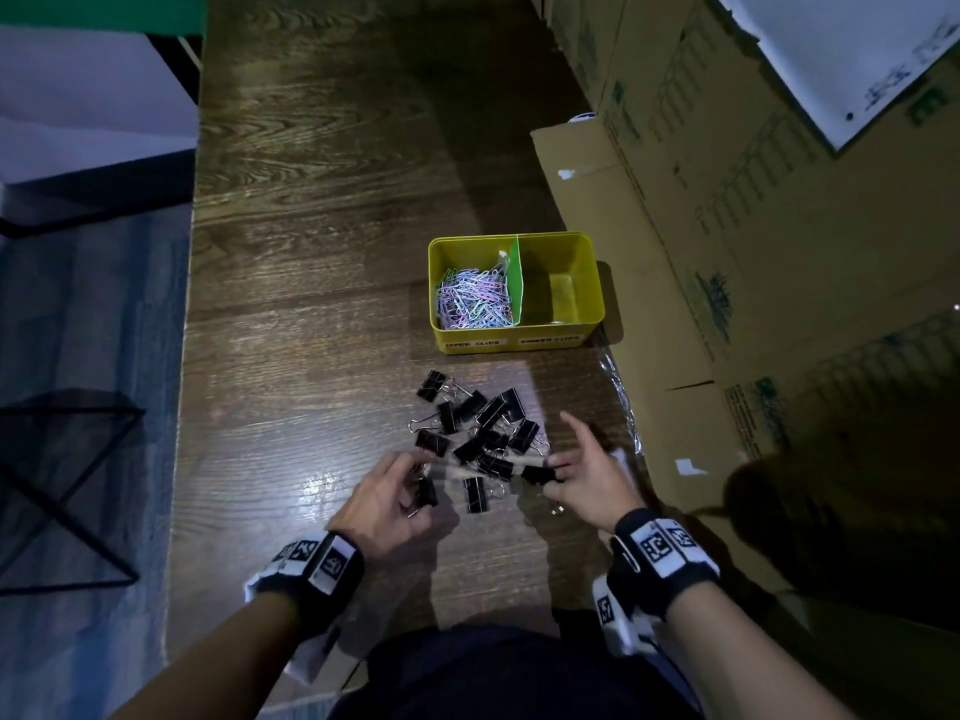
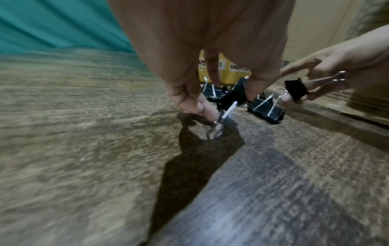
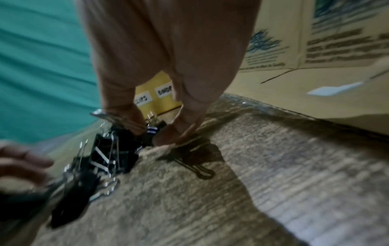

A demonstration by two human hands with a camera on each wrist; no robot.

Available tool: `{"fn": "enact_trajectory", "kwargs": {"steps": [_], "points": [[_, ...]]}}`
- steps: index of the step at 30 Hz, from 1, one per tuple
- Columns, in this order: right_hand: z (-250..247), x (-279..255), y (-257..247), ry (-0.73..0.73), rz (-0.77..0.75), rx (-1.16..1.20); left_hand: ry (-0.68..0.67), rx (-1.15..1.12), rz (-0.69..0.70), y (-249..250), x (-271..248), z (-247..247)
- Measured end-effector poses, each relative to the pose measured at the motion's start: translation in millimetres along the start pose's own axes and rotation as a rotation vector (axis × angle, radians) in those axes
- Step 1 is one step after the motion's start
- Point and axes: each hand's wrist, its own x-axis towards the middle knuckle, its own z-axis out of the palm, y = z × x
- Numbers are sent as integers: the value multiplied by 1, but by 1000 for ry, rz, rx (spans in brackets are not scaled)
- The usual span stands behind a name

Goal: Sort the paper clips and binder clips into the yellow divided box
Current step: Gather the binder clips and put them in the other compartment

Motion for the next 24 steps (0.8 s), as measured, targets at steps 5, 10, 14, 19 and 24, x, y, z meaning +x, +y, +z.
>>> {"fn": "enact_trajectory", "kwargs": {"steps": [5, 10, 14, 19, 24], "points": [[-13, -6, 2, -31, 65, 356, 34, -95, 42, -21, -7, -5], [-22, -12, -12, -104, 56, 826, 109, -35, 19, -25, -9, -3], [-25, -9, -18, -143, 80, 1114, 173, -368, -263, -12, -4, -3], [-21, 0, -30, -104, 21, 854, 197, -1031, -342, 21, 8, -10], [-13, 21, -37, 107, 8, 44, 31, -1075, -296, 53, 17, -14]]}}
